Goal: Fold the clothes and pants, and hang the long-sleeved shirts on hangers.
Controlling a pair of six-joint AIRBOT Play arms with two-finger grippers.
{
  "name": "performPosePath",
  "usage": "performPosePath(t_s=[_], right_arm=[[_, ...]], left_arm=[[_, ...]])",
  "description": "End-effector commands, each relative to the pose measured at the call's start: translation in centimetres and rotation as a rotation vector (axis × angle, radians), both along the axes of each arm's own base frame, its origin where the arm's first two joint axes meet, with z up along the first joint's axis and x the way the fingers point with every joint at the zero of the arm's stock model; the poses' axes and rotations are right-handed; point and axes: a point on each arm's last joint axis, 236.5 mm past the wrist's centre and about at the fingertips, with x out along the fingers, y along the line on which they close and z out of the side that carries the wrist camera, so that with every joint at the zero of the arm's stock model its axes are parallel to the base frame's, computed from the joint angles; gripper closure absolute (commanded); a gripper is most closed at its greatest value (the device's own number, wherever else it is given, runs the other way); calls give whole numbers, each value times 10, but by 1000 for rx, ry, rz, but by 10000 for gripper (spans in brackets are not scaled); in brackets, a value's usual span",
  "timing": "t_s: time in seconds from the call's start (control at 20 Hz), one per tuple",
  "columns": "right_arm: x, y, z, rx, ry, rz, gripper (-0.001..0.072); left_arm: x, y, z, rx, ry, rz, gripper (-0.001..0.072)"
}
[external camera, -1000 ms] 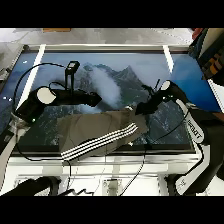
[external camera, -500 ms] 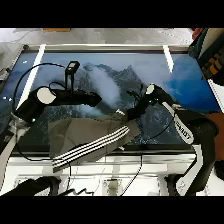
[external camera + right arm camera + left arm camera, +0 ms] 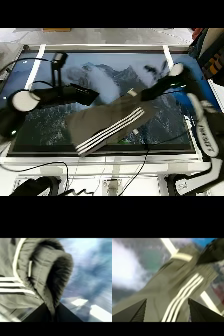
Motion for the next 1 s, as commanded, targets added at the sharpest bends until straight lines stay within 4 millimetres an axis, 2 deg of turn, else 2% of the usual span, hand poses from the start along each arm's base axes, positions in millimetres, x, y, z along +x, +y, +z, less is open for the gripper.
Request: performPosePath(t_s=[0.0,0.1,0.2,0.3,0.4,0.5,0.55,0.65,0.75,0.95], right_arm=[[-5,-128,77,-122,-180,-324,680],[-24,-206,122,-157,-293,-559,680],[-63,-278,155,-218,-361,-776,680],[-117,-341,170,-279,-356,-1005,680],[-180,-387,172,-323,-294,-1244,680],[-243,-413,166,-321,-193,-1497,680],[-272,-419,163,-308,-142,-1622,681],[-315,-422,159,-307,-63,-1757,681],[-339,-418,155,-307,1,-1806,681],[-342,-413,155,-295,17,-1810,681]], left_arm=[[-27,10,51,-44,-121,1,151],[-41,16,72,-64,-174,1,151],[-51,20,86,-78,-211,2,150],[-56,22,93,-86,-231,4,151],[-56,22,94,-87,-233,4,151],[-56,22,94,-87,-234,5,151],[-55,22,95,-89,-237,8,151],[-54,23,97,-95,-246,14,151],[-52,24,100,-102,-257,23,151],[-50,25,104,-110,-269,32,151]])
